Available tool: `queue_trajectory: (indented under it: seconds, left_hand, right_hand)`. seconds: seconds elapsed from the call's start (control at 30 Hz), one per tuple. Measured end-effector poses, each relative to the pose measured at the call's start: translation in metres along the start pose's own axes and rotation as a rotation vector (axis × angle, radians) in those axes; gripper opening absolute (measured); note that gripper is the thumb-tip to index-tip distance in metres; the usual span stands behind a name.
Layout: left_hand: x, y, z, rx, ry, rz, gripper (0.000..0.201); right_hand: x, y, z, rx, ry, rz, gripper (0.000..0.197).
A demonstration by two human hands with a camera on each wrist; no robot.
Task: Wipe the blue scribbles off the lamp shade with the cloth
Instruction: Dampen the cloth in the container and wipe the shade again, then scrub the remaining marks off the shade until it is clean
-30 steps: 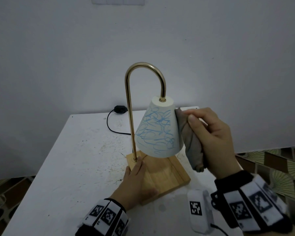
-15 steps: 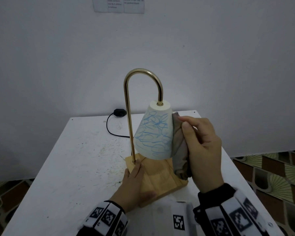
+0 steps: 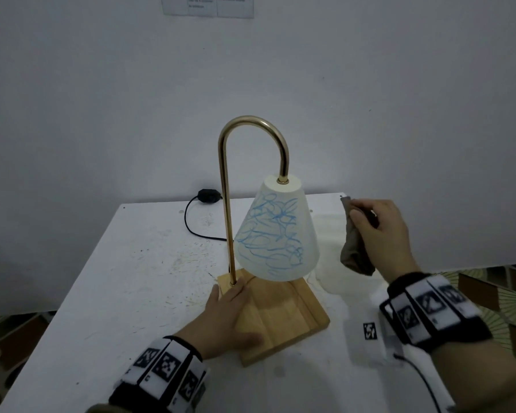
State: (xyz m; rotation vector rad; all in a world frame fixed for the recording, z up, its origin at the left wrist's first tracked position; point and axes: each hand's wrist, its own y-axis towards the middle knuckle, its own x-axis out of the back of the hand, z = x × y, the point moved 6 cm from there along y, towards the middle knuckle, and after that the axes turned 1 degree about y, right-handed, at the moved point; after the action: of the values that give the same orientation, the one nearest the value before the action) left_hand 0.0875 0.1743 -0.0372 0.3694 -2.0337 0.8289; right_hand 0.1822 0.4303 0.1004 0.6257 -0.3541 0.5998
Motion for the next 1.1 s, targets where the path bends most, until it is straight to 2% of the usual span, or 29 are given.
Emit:
queue_trajectory:
  seconds: [0.1,0.2,0.27,0.4,0.47,0.5,0.6,0.63,0.73,0.77,0.8,0.87,0.9,0.97,1.1]
  left_hand:
    - [0.003,0.014,0.011,-0.095,0.055,-0.046,0.125]
    - [0.008,0.016,0.010,-0.124,0.101,-0.031,0.108]
    - [0.012,0.013,0.006,-0.113,0.115,0.002,0.102]
    - [0.014,0.010,0.006,-0.102,0.120,0.045,0.114]
    - [0.013,0.010,0.008,-0.109,0.131,0.041,0.115]
    - [0.013,0.010,0.009,-0.116,0.140,0.030,0.116]
    - [0.008,0.013,0.016,-0.121,0.144,0.010,0.112]
    - [0.007,0.014,0.018,-0.121,0.148,0.006,0.113]
    - [0.005,0.013,0.018,-0.100,0.167,-0.011,0.119]
    - [0.004,0.011,0.017,-0.088,0.172,-0.018,0.120]
    - [0.003,0.010,0.018,-0.079,0.177,-0.028,0.120]
    - [-0.002,0.005,0.019,-0.068,0.191,-0.057,0.124]
    - [-0.005,0.003,0.018,-0.064,0.193,-0.073,0.125]
    - [-0.012,-0.003,0.017,-0.047,0.180,-0.110,0.126]
    - [-0.021,-0.020,0.008,-0.003,0.140,-0.186,0.131]
  right_hand:
    - [-0.032,0.028,-0.024,0.031,-0.196,0.204,0.018]
    - [-0.066,0.035,-0.055,0.033,-0.354,0.401,0.022]
    - [-0.080,0.033,-0.073,0.002,-0.404,0.478,0.021]
    - [-0.088,0.022,-0.092,-0.052,-0.463,0.587,0.022]
    - [-0.082,0.015,-0.092,-0.066,-0.471,0.578,0.024]
    - [-0.076,0.011,-0.087,-0.045,-0.478,0.527,0.024]
    - [-0.048,-0.020,-0.045,0.166,-0.406,0.267,0.019]
    - [-0.041,-0.038,-0.032,0.220,-0.335,0.226,0.017]
    - [-0.033,-0.103,-0.004,0.237,-0.182,0.297,0.021]
    - [-0.035,-0.122,-0.001,0.209,-0.166,0.374,0.029]
    - [-0.040,-0.137,-0.001,0.163,-0.180,0.480,0.048]
    - [-0.053,-0.161,-0.006,0.088,-0.299,0.713,0.100]
    - [-0.056,-0.167,-0.009,0.062,-0.376,0.773,0.112]
    - [-0.056,-0.172,-0.010,0.025,-0.434,0.788,0.115]
    - [-0.060,-0.177,-0.009,0.000,-0.428,0.847,0.145]
